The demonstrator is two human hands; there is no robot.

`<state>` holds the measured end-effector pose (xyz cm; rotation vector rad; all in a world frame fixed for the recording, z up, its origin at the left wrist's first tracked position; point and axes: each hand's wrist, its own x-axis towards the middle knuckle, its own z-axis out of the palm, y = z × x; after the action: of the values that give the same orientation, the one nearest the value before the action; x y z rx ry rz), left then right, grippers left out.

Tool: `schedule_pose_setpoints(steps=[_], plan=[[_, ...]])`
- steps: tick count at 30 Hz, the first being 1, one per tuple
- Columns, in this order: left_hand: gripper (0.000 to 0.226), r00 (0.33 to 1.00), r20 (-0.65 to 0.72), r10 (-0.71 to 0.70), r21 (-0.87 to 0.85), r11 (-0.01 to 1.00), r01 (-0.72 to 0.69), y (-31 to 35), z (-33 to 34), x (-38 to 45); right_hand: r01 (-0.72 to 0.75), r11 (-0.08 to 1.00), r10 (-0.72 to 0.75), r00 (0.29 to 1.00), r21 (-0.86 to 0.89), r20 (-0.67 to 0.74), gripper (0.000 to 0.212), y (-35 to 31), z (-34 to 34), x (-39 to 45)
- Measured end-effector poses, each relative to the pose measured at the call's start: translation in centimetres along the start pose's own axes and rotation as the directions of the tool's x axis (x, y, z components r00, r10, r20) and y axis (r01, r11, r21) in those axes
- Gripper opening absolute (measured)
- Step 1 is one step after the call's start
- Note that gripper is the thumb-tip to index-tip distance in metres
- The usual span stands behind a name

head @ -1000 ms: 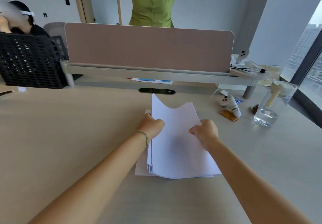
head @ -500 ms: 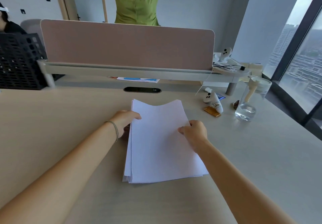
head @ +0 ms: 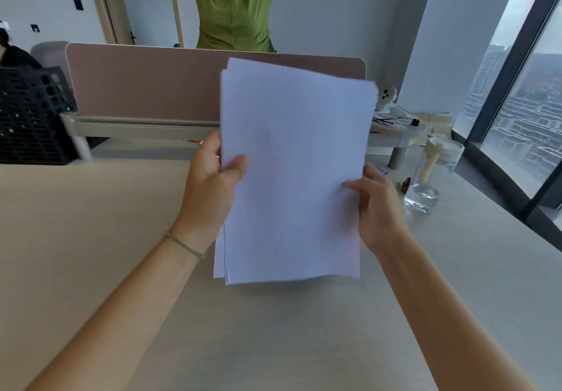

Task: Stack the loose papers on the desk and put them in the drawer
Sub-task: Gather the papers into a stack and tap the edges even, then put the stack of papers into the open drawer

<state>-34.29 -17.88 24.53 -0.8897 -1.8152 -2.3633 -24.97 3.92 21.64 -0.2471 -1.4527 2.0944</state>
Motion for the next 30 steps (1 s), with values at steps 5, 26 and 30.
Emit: schedule_pose_setpoints(steps=[5,26,30], plan=[[0.032,0.991,-0.095,0.096,-0.006,0.995,-0.097,-1.5,0.7,-1.6,0.194,0.961,-0.200,0.980,-0.196,-0.013,0.037,-0.4,0.7,-2.1],[0.027,0.993,0.048,-0.104,-0.090,0.990,0.108,-1.8,14.3,-7.6,0.129,0.684,-0.368,0.911,-0.718,-0.187,0.040,-11.5,-9.5,-11.2],[0.024,0.938,0.144,-0.314,-0.316,0.884,0.344,-1.2,24.3,-16.1,-0.064,0.535,-0.419,0.845,-0.843,-0.331,0.037,-18.0,-16.6,-19.0]])
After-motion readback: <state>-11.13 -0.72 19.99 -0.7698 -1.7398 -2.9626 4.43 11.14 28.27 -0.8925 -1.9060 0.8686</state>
